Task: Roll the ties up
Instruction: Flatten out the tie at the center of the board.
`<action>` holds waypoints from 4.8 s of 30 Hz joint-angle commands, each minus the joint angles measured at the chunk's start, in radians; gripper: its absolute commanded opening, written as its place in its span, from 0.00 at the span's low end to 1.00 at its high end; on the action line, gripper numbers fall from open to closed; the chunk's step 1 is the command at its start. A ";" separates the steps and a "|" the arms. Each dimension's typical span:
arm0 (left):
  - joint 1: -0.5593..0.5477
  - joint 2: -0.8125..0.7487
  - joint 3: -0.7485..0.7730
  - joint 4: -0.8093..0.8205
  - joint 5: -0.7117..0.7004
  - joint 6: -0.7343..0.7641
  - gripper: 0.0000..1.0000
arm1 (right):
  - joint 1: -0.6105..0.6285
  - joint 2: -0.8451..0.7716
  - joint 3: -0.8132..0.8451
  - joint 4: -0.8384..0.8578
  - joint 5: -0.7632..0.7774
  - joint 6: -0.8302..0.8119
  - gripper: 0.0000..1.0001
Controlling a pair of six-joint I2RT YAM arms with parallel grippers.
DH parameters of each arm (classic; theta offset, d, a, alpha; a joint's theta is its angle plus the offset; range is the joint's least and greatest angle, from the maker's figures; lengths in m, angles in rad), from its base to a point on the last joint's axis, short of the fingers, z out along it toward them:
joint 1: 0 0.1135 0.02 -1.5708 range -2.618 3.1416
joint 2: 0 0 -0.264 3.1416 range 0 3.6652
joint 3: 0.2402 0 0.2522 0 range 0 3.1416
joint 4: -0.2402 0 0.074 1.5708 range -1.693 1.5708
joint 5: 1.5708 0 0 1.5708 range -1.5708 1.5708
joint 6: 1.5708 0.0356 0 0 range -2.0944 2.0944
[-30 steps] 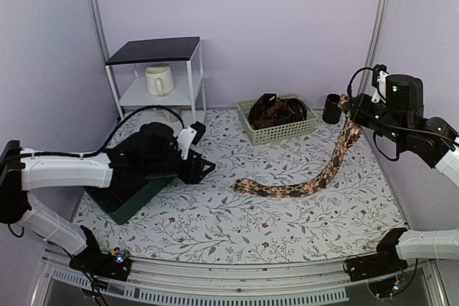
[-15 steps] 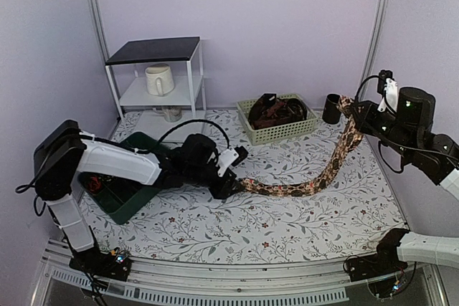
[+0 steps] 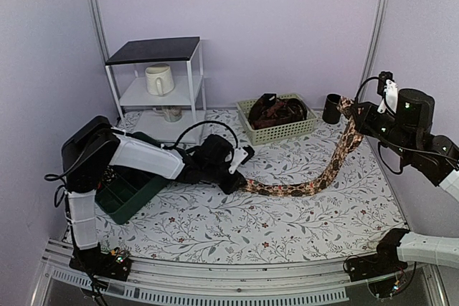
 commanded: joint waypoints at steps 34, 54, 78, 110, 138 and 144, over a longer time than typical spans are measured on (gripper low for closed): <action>0.073 -0.455 -0.325 -0.336 -0.170 -0.291 0.00 | -0.292 0.400 -0.108 -0.138 -0.043 0.238 0.58; 0.239 -0.884 -0.368 -0.592 -0.323 -0.291 0.00 | -0.357 0.604 -0.147 0.001 -0.162 0.307 0.47; 0.237 -1.209 -0.524 -0.339 0.080 -0.001 0.00 | -0.342 0.976 0.145 -0.184 -0.487 0.673 0.56; -0.128 -0.946 -0.560 -0.127 0.228 0.674 0.00 | -0.521 0.671 -0.368 0.583 -0.573 0.331 0.05; -0.610 -0.846 -0.590 -0.335 0.310 0.645 0.00 | -0.594 0.591 -0.464 0.413 -0.382 0.454 0.02; -0.626 -0.847 -0.574 -0.359 0.151 0.750 0.00 | -0.595 0.674 -0.413 0.548 -0.435 0.482 0.01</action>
